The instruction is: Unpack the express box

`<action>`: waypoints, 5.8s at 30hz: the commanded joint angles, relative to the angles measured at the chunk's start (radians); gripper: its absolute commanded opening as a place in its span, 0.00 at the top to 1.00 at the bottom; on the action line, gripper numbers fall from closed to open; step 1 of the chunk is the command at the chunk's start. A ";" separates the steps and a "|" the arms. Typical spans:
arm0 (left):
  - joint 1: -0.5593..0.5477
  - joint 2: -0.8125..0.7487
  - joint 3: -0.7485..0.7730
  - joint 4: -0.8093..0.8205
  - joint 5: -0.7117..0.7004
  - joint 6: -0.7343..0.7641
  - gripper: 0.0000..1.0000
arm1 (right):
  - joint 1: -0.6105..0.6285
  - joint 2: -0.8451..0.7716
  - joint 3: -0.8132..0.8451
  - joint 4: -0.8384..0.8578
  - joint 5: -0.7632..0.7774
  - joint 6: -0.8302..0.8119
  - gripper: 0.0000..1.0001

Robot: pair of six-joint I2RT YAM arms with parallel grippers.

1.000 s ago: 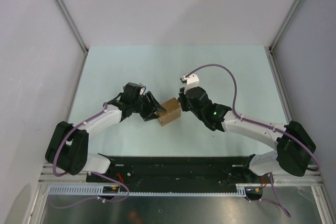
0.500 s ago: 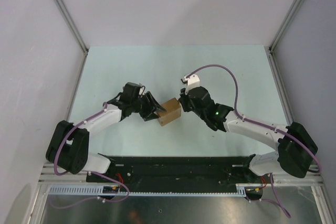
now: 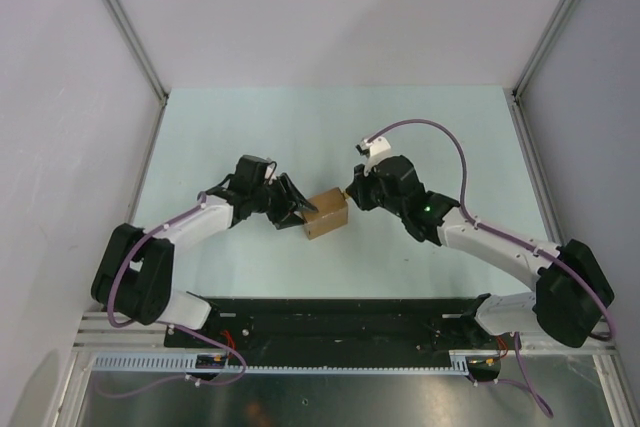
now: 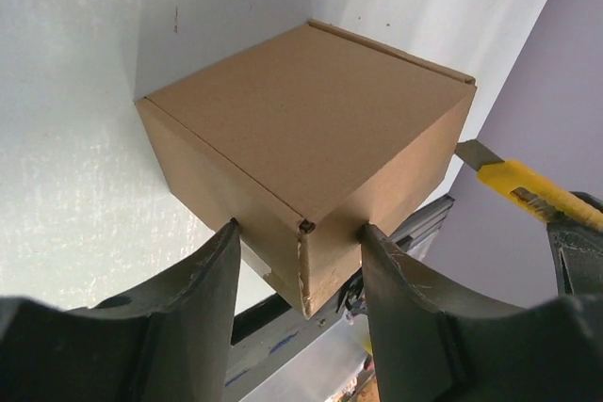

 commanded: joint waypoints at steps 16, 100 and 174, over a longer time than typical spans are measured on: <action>0.002 0.096 -0.031 -0.103 -0.136 -0.087 0.53 | 0.079 -0.016 -0.017 -0.162 0.002 0.202 1.00; 0.016 0.074 0.299 -0.106 -0.211 0.465 0.47 | 0.165 0.017 0.004 -0.177 0.232 0.259 1.00; 0.013 0.268 0.287 -0.029 0.122 0.602 0.50 | 0.081 0.034 0.115 0.071 -0.239 -0.340 1.00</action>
